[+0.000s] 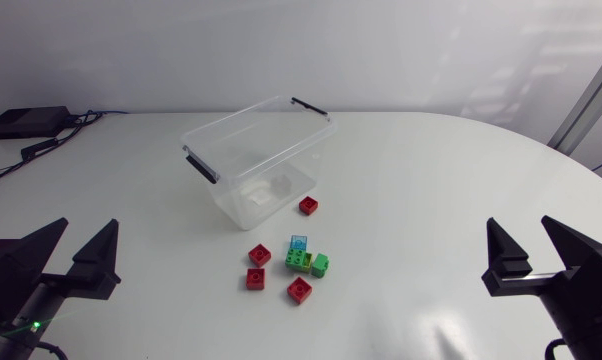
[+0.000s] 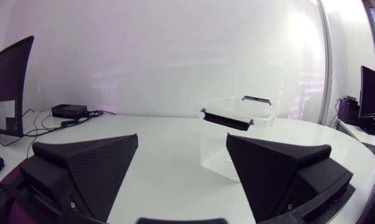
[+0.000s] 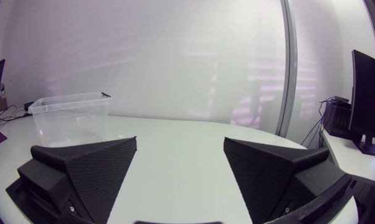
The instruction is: Place the duplo bricks in the container
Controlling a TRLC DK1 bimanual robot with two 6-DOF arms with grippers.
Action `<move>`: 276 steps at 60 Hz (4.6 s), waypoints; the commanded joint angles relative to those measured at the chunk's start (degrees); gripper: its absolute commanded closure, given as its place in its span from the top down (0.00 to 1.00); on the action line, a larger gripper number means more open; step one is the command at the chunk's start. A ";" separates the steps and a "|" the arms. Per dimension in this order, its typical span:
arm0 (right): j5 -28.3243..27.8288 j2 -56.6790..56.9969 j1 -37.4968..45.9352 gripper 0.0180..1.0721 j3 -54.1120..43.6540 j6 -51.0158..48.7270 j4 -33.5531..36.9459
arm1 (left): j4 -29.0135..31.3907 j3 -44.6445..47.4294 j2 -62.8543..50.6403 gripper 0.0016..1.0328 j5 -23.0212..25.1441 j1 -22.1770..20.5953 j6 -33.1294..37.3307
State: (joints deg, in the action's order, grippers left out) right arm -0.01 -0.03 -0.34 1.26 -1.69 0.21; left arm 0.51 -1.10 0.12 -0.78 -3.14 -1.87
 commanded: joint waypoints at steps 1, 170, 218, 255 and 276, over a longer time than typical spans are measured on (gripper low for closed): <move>-0.16 0.30 -0.36 0.96 -1.26 0.46 0.41 | 0.10 1.02 0.58 0.96 -0.28 -0.03 -0.06; 5.72 -47.16 -19.61 0.95 21.59 16.11 3.31 | 35.79 -60.42 -107.00 0.38 -1.69 -35.45 -20.46; -8.60 -81.27 -32.09 0.91 38.29 -14.92 14.73 | 35.26 -58.40 -75.88 0.29 -1.69 -31.49 -7.01; -8.69 -96.91 -36.05 0.91 46.82 -19.93 11.92 | 8.71 -63.58 -83.44 0.30 -1.60 -18.84 0.37; -8.25 -100.87 -36.40 0.90 50.16 -20.72 12.10 | 3.27 -66.75 -90.82 0.73 -0.89 -13.91 2.31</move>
State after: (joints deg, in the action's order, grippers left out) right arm -8.71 -99.11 -35.97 49.69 -21.08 12.36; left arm 4.58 -64.79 -89.71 -1.98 -17.61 -1.17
